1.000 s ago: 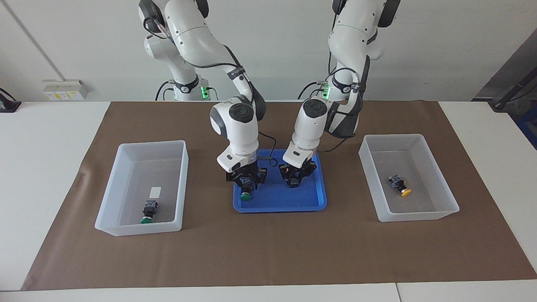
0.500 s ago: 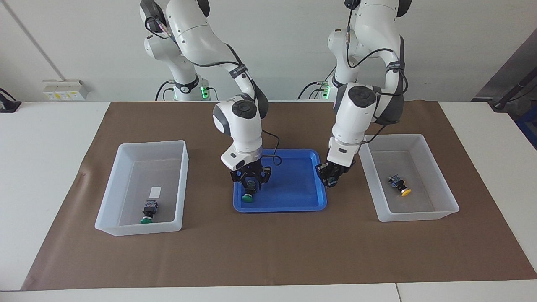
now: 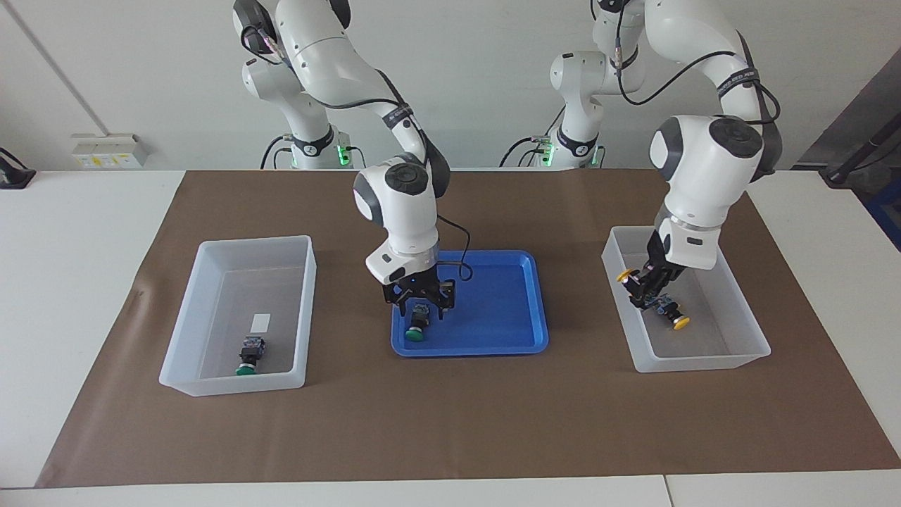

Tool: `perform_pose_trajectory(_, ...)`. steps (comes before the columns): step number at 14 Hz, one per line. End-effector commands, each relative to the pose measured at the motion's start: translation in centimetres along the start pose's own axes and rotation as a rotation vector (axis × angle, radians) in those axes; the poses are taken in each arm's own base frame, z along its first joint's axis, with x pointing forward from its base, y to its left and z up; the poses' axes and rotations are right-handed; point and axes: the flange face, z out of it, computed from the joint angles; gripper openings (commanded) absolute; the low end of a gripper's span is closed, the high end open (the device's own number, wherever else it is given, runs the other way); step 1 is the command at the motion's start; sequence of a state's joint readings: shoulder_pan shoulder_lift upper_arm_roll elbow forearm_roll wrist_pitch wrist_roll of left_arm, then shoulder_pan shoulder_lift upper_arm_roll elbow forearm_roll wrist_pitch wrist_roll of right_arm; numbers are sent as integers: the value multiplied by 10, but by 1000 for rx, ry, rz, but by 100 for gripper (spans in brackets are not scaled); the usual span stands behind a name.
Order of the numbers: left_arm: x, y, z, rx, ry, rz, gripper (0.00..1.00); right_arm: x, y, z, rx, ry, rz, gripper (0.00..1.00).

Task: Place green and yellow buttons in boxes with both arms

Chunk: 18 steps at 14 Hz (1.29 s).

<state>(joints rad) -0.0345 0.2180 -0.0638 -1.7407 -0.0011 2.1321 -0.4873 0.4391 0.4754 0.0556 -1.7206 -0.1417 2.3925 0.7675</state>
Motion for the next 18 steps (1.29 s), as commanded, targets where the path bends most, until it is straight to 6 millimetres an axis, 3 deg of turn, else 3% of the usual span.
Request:
perform_pose_trajectory(1, 13, -57, 3, -13, -24, 43, 0, -5, -1, 10, -10, -15, 27, 78)
perform_pose_trajectory(4, -17, -97, 37, -13, 16, 73, 0, -18, 9, 30, -31, -41, 37, 68)
perform_pose_trajectory(5, -30, -103, 48, -11, 20, 72, 0, -18, 8, 29, -27, -38, 36, 56)
perform_pose_trajectory(6, -41, -107, 55, -10, 25, 73, 0, -19, 4, 28, -24, -36, 32, 35)
perform_pose_trajectory(7, -44, -105, 58, -12, 29, 77, 0, -15, 2, 22, -16, -28, 38, 8)
perform_pose_trajectory(8, -45, -105, 60, -11, 25, 80, 0, -9, 2, 17, -12, -19, 49, 0)
perform_pose_trajectory(10, -55, -111, 74, -2, 2, 167, 0, 5, 8, -6, -13, -12, 74, 0)
perform_pose_trajectory(12, -58, -113, 79, 1, -7, 218, 0, 24, 37, -46, -9, -36, 138, 0)
perform_pose_trajectory(13, -59, -111, 79, 1, -7, 223, 20, 25, 44, -66, 4, -49, 121, 0)
perform_pose_trajectory(15, -58, -109, 78, -1, 0, 228, 91, 32, 73, -94, -21, -65, 92, 0)
perform_pose_trajectory(16, -56, -108, 77, -2, 3, 228, 100, 34, 85, -107, -30, -71, 66, 0)
perform_pose_trajectory(18, -48, -109, 72, -5, 15, 221, 100, 39, 127, -122, -58, -99, 2, 0)
